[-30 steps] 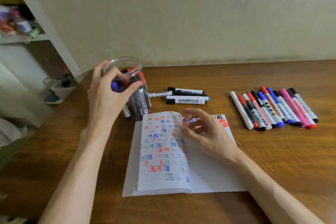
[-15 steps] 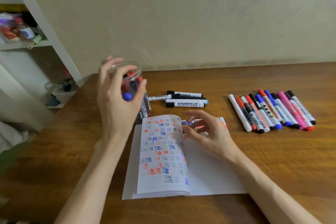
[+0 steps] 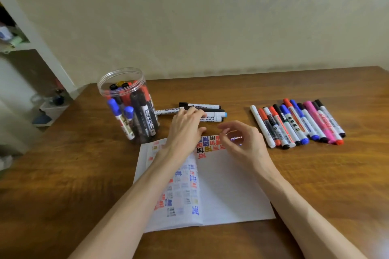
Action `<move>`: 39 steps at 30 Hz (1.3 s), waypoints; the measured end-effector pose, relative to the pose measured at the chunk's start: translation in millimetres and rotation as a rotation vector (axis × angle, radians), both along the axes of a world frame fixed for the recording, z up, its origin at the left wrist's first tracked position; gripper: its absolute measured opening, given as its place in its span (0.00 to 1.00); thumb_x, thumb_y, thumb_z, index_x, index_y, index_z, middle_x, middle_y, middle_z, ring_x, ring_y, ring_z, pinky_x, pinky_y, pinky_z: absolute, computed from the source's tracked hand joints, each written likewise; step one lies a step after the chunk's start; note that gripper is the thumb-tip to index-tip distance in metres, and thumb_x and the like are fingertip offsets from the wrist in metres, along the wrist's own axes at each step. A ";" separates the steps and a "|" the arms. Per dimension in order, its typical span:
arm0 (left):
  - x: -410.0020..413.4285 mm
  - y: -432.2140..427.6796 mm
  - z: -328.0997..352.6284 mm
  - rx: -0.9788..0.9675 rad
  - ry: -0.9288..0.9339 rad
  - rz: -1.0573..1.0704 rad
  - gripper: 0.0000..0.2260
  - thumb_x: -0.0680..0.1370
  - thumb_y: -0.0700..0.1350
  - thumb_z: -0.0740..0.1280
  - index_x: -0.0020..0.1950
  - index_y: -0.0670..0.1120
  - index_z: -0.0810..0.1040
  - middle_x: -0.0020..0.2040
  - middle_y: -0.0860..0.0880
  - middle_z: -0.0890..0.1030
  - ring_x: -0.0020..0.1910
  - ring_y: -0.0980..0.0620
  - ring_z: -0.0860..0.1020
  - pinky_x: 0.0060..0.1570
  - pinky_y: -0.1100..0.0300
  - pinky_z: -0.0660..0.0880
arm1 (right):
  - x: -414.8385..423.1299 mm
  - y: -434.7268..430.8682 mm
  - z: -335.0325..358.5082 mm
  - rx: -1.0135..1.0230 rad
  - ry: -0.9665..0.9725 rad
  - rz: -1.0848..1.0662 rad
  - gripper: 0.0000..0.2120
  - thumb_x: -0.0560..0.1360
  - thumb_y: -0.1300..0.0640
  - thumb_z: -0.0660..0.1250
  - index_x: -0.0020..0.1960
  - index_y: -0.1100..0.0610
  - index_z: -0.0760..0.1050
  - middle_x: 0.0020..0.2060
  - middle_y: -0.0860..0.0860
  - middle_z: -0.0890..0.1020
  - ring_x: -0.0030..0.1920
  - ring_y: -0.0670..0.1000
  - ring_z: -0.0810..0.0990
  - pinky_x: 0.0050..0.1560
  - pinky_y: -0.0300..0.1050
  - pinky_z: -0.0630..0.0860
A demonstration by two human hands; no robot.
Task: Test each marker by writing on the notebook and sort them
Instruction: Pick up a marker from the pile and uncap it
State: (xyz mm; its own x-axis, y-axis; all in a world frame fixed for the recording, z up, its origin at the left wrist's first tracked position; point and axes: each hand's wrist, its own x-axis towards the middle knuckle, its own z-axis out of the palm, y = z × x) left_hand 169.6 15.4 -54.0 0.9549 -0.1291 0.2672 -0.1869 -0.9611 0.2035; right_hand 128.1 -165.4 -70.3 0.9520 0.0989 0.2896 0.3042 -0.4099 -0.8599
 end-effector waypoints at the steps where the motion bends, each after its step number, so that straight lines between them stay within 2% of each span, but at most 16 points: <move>1: 2.3 1.1 -3.3 0.001 -0.005 -0.002 0.19 0.79 0.51 0.72 0.70 0.52 0.75 0.67 0.52 0.77 0.68 0.50 0.72 0.68 0.54 0.68 | 0.9 -1.0 -0.1 -0.003 0.005 -0.005 0.10 0.78 0.60 0.73 0.57 0.52 0.85 0.46 0.43 0.85 0.46 0.40 0.84 0.43 0.33 0.79; 6: 10.1 4.6 -6.6 -0.012 0.010 0.032 0.12 0.80 0.53 0.71 0.62 0.52 0.79 0.62 0.51 0.80 0.65 0.50 0.73 0.65 0.52 0.69 | 2.5 -1.1 0.7 -0.025 0.022 -0.035 0.11 0.78 0.60 0.73 0.59 0.51 0.84 0.47 0.42 0.85 0.48 0.39 0.83 0.45 0.33 0.80; 8: 5.7 1.7 -6.3 -0.098 -0.068 0.001 0.12 0.80 0.51 0.70 0.62 0.51 0.78 0.60 0.52 0.82 0.62 0.51 0.77 0.65 0.54 0.68 | 1.6 -1.9 1.3 -0.012 0.029 -0.078 0.10 0.79 0.58 0.73 0.59 0.50 0.83 0.46 0.42 0.85 0.47 0.39 0.83 0.44 0.34 0.80; 10: -4.9 -1.3 -3.2 -0.247 -0.163 -0.073 0.11 0.80 0.50 0.70 0.61 0.50 0.78 0.57 0.53 0.84 0.57 0.53 0.80 0.63 0.56 0.68 | 0.0 -2.9 3.2 0.036 0.060 -0.117 0.12 0.79 0.53 0.74 0.62 0.49 0.80 0.45 0.44 0.84 0.46 0.40 0.84 0.44 0.35 0.81; 13: -22.8 -1.2 1.1 -0.411 -0.194 -0.229 0.10 0.79 0.45 0.72 0.59 0.49 0.79 0.54 0.56 0.84 0.53 0.60 0.80 0.58 0.57 0.78 | -3.8 -2.2 10.4 0.127 0.148 -0.124 0.17 0.77 0.42 0.74 0.62 0.46 0.76 0.46 0.44 0.86 0.47 0.40 0.85 0.46 0.38 0.83; 15: -32.6 0.0 4.0 -0.440 -0.201 -0.289 0.11 0.77 0.42 0.74 0.59 0.49 0.80 0.54 0.57 0.84 0.54 0.62 0.80 0.56 0.60 0.80 | -7.4 -0.5 16.7 0.240 0.192 -0.052 0.10 0.79 0.43 0.73 0.54 0.48 0.81 0.44 0.45 0.88 0.46 0.41 0.86 0.44 0.37 0.82; 18: -44.7 5.3 5.8 -0.491 -0.175 -0.295 0.14 0.77 0.48 0.74 0.62 0.49 0.80 0.54 0.57 0.84 0.54 0.63 0.80 0.53 0.68 0.78 | -11.7 3.0 20.9 0.343 0.192 -0.022 0.10 0.81 0.47 0.72 0.48 0.54 0.85 0.40 0.47 0.88 0.41 0.41 0.85 0.41 0.33 0.77; 20: -50.1 13.2 4.5 -0.523 -0.122 -0.236 0.17 0.76 0.50 0.74 0.64 0.50 0.80 0.56 0.57 0.83 0.53 0.64 0.80 0.51 0.75 0.75 | -10.5 2.9 21.4 0.411 0.228 -0.064 0.13 0.81 0.47 0.71 0.48 0.57 0.84 0.40 0.51 0.87 0.41 0.44 0.85 0.45 0.39 0.79; 22: -53.5 22.6 2.0 -0.555 -0.078 -0.167 0.14 0.77 0.49 0.73 0.62 0.50 0.81 0.56 0.57 0.84 0.52 0.65 0.80 0.47 0.76 0.75 | -7.3 0.5 22.5 0.524 0.292 -0.102 0.14 0.81 0.48 0.71 0.50 0.59 0.83 0.41 0.55 0.87 0.44 0.50 0.85 0.53 0.49 0.81; 25: -56.4 31.6 2.9 -0.730 -0.042 -0.092 0.10 0.78 0.49 0.73 0.59 0.52 0.83 0.50 0.60 0.84 0.50 0.66 0.81 0.46 0.75 0.75 | -5.5 -3.8 25.0 0.689 0.367 -0.099 0.11 0.81 0.50 0.72 0.51 0.59 0.83 0.44 0.57 0.87 0.45 0.53 0.84 0.56 0.52 0.80; 28: -57.6 31.2 5.5 -0.803 0.019 -0.140 0.09 0.78 0.48 0.73 0.57 0.50 0.83 0.48 0.58 0.85 0.49 0.62 0.83 0.47 0.71 0.78 | -10.6 5.0 23.1 0.589 0.354 0.003 0.15 0.79 0.47 0.73 0.51 0.61 0.83 0.43 0.57 0.86 0.43 0.53 0.83 0.53 0.51 0.80; 30: -60.7 29.3 5.3 -0.744 0.063 -0.218 0.10 0.79 0.49 0.72 0.58 0.49 0.83 0.49 0.58 0.85 0.50 0.61 0.83 0.48 0.68 0.79 | -14.8 12.8 21.4 0.472 0.304 0.066 0.18 0.80 0.47 0.72 0.47 0.63 0.83 0.40 0.58 0.86 0.41 0.54 0.83 0.47 0.49 0.79; 33: -66.1 27.0 5.7 -0.630 0.060 -0.267 0.16 0.78 0.56 0.65 0.60 0.50 0.83 0.51 0.60 0.84 0.53 0.64 0.82 0.49 0.68 0.79 | -17.1 17.9 19.4 0.402 0.214 0.104 0.20 0.82 0.49 0.70 0.45 0.67 0.83 0.38 0.61 0.86 0.38 0.58 0.83 0.41 0.47 0.79; 36: -68.1 28.4 7.4 -0.626 0.096 -0.260 0.13 0.81 0.53 0.65 0.59 0.50 0.84 0.49 0.59 0.85 0.51 0.61 0.83 0.47 0.62 0.81 | -17.4 17.5 21.6 0.327 0.131 0.145 0.19 0.83 0.51 0.69 0.44 0.66 0.82 0.37 0.61 0.85 0.38 0.58 0.83 0.44 0.49 0.80; 39: -66.4 48.8 13.5 -0.694 0.178 -0.204 0.09 0.83 0.46 0.66 0.58 0.48 0.85 0.48 0.58 0.86 0.48 0.62 0.83 0.46 0.62 0.82 | -12.2 -0.2 30.7 0.412 0.097 0.102 0.17 0.85 0.53 0.66 0.42 0.63 0.79 0.37 0.62 0.81 0.40 0.56 0.80 0.48 0.47 0.77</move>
